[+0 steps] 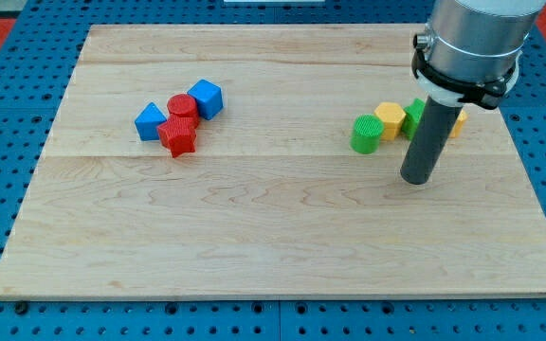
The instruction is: Place the yellow hexagon to the right of the blue cube
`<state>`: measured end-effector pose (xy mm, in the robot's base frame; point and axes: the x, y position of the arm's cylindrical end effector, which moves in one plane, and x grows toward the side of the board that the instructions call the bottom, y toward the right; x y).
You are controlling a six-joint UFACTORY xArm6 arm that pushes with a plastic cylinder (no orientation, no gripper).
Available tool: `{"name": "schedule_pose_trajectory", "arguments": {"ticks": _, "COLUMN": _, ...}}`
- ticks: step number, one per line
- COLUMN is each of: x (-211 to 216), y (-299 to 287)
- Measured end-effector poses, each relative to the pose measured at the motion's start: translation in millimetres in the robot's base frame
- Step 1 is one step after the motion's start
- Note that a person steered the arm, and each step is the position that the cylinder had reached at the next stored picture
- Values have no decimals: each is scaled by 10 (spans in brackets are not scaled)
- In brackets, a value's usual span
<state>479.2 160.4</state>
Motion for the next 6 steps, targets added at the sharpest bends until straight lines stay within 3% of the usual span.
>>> {"name": "schedule_pose_trajectory", "arguments": {"ticks": 2, "x": -15, "y": 101}}
{"name": "schedule_pose_trajectory", "arguments": {"ticks": 3, "x": -272, "y": 987}}
{"name": "schedule_pose_trajectory", "arguments": {"ticks": 4, "x": -701, "y": 1174}}
{"name": "schedule_pose_trajectory", "arguments": {"ticks": 6, "x": -1078, "y": -1185}}
